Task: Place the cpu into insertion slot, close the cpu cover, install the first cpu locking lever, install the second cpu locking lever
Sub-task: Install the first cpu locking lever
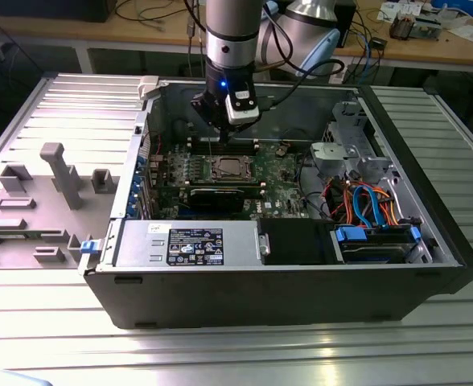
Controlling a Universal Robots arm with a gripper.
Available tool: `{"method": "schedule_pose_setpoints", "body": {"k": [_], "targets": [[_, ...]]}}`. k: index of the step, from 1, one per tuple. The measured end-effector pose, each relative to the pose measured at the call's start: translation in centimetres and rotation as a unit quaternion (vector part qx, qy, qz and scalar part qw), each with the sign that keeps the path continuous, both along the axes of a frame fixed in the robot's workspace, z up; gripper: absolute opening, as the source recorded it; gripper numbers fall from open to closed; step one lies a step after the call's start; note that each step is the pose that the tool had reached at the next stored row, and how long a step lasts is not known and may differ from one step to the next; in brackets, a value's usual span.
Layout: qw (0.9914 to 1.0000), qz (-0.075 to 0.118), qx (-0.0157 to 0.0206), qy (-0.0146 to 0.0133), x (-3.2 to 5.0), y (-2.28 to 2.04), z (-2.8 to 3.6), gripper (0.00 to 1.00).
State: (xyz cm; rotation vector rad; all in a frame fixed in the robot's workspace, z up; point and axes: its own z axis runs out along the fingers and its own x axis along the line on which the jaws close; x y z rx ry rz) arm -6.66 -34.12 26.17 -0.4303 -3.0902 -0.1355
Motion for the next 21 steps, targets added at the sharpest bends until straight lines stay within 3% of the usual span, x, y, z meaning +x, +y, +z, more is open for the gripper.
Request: {"method": "schedule_pose_setpoints", "body": {"k": [3,10,14,17,21], "targets": [[1.0,0.001,0.0,-0.0001,-0.68,0.01,-0.03,0.11],[1.0,0.002,0.0,-0.0001,-0.71,0.0,-0.03,0.11],[0.99938,0.035,0.0,0.0,-0.72,0.0,-0.02,0.11],[0.99805,0.062,-0.0001,-0.0028,-0.71,-0.01,-0.04,0.11],[0.99778,0.066,-0.0004,-0.007,-1.18,-0.01,-0.06,0.11]]}}
